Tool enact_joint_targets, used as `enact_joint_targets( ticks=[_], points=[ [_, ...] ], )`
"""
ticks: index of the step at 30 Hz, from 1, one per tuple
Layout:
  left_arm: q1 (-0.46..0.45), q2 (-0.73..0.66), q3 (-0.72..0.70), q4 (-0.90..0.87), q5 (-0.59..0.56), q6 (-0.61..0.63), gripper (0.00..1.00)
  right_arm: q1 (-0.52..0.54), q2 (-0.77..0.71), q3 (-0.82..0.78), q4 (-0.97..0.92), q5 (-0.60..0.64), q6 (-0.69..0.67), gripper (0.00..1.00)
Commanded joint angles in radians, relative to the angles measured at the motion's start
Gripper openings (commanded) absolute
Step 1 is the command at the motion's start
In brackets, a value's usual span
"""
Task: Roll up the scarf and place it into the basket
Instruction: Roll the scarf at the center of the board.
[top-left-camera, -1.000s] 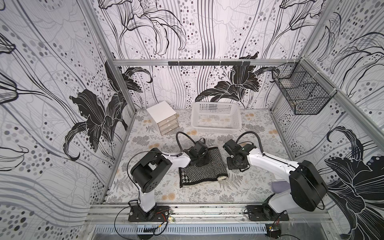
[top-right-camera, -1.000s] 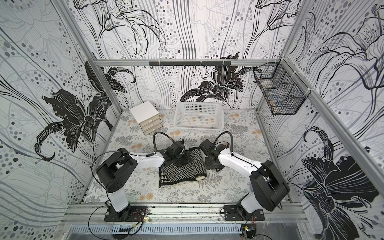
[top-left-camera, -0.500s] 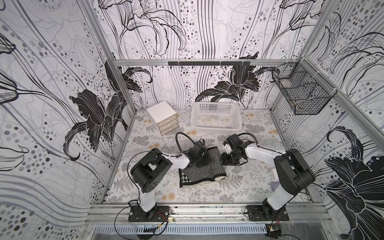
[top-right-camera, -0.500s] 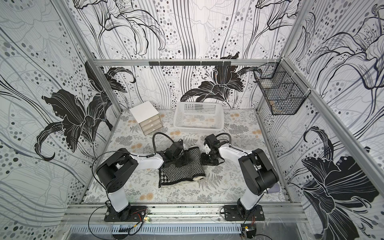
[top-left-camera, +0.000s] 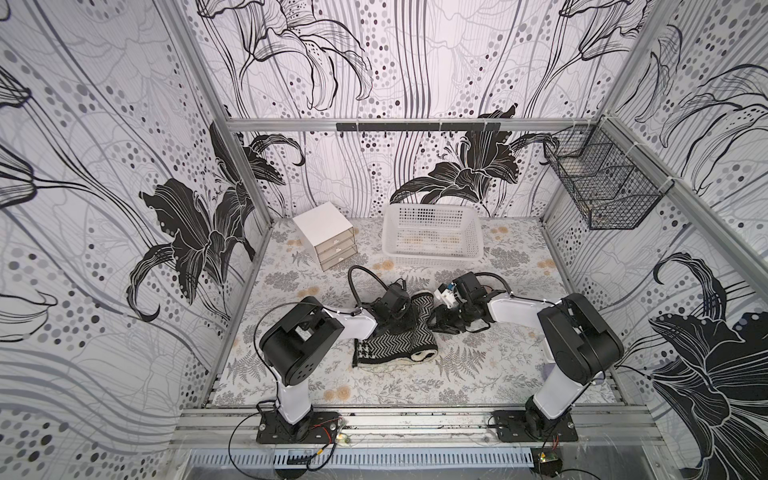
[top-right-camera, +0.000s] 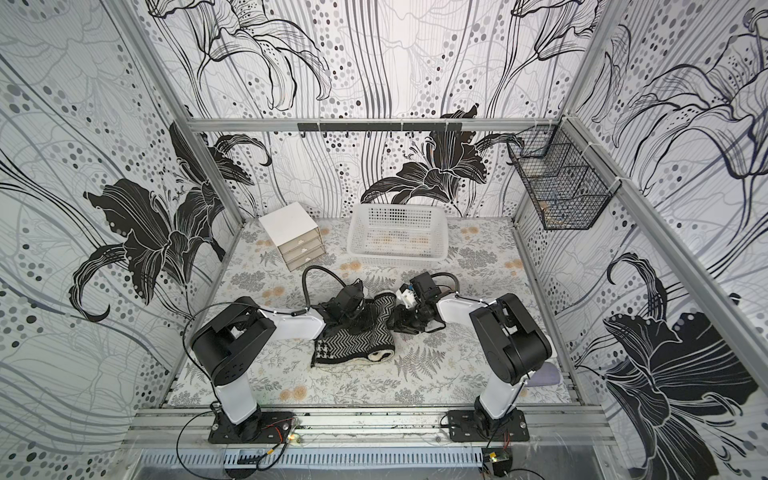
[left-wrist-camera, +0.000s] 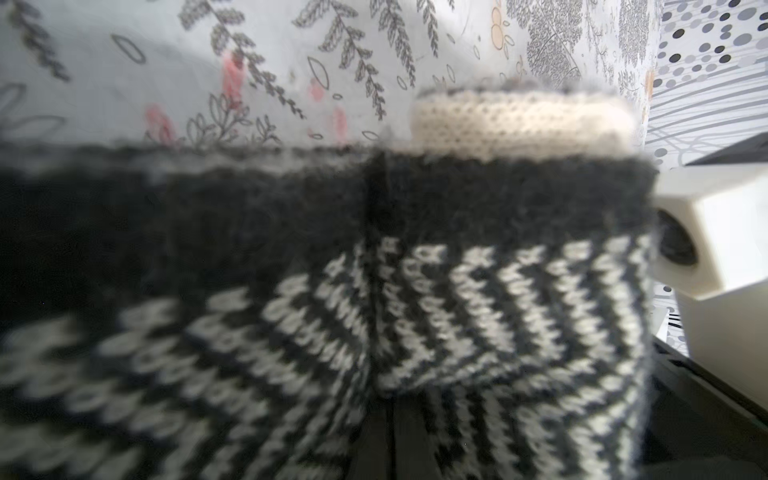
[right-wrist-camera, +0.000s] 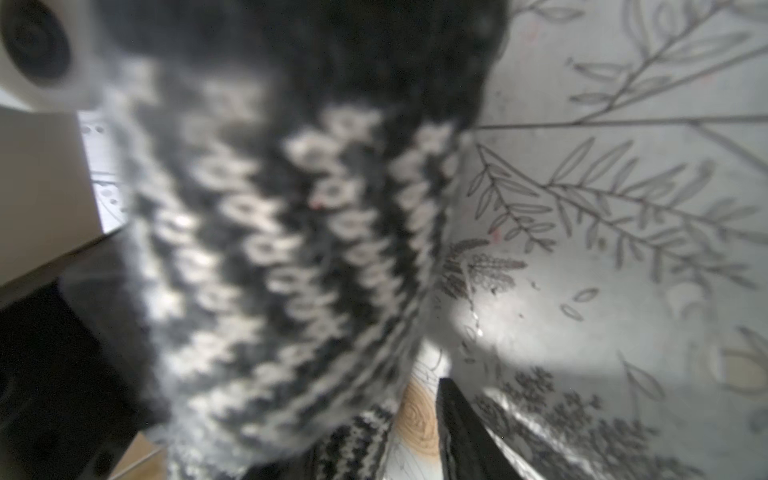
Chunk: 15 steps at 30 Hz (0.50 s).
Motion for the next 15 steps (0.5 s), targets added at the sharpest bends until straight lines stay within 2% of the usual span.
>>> enact_joint_targets(
  ticks=[1,7,10,15],
  points=[
    [-0.004,0.004,-0.032,-0.025,-0.024,-0.009,0.00,0.004,-0.016,-0.017,0.080,-0.022,0.077,0.46],
    [-0.002,-0.014,-0.048,-0.033,-0.036,-0.008,0.00,-0.028,-0.090,-0.074,0.017,0.092,0.098,0.46],
    [-0.002,-0.013,-0.054,-0.029,-0.036,-0.011,0.00,-0.057,-0.128,-0.096,0.012,0.096,0.100,0.46],
    [-0.003,-0.011,-0.059,-0.021,-0.036,-0.015,0.00,-0.065,-0.155,-0.091,0.028,0.036,0.103,0.46]
  ],
)
